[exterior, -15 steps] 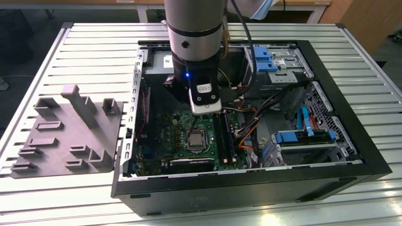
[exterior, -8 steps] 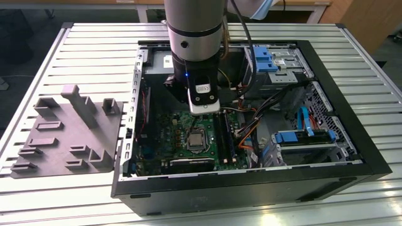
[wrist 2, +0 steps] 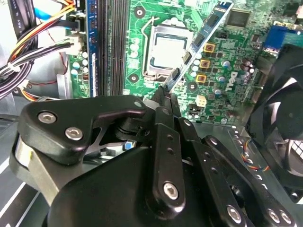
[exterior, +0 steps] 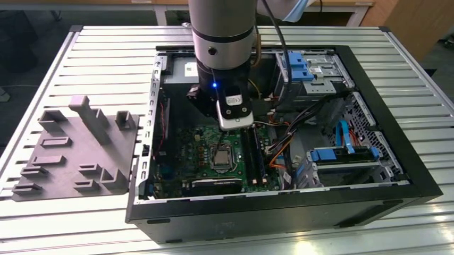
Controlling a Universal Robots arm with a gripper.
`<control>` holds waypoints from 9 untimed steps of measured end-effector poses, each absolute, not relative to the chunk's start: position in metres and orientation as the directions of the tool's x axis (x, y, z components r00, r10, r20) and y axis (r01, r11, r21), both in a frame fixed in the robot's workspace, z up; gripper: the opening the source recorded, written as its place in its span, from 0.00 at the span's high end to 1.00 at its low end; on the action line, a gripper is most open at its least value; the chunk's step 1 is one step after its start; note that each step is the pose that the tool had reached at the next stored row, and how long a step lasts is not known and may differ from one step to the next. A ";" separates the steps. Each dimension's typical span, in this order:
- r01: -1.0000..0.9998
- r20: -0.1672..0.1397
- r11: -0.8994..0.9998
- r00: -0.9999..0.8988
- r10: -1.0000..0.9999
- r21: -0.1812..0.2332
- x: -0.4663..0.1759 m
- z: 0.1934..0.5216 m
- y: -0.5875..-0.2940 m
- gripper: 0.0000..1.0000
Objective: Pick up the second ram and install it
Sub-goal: 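Insert the second ram into the second slot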
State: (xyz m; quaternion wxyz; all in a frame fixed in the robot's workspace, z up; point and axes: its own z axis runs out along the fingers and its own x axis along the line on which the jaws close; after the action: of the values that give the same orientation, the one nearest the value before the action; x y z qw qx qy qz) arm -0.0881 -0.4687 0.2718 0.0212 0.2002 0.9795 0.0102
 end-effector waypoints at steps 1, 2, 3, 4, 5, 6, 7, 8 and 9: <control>0.386 -0.038 0.922 -0.921 0.387 0.029 -0.087 0.271 -0.469 0.88; 0.381 -0.038 0.924 -0.923 0.382 0.029 -0.085 0.271 -0.469 0.88; 0.376 -0.038 0.926 -0.925 0.377 0.029 -0.084 0.271 -0.469 0.88; 0.371 -0.038 0.928 -0.927 0.372 0.029 -0.083 0.271 -0.469 0.88; 0.366 -0.037 0.930 -0.930 0.367 0.029 -0.082 0.270 -0.469 0.88; 0.359 -0.037 0.933 -0.932 0.359 0.028 -0.081 0.270 -0.469 0.88; 0.350 -0.037 0.936 -0.936 0.351 0.028 -0.080 0.270 -0.469 0.88; 0.341 -0.037 0.940 -0.939 0.342 0.028 -0.080 0.269 -0.469 0.88; 0.330 -0.037 0.943 -0.943 0.331 0.028 -0.079 0.269 -0.469 0.88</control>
State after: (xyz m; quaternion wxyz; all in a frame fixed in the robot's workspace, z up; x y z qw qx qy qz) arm -0.0789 -0.4687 0.2690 0.0209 0.1679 0.9855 0.0109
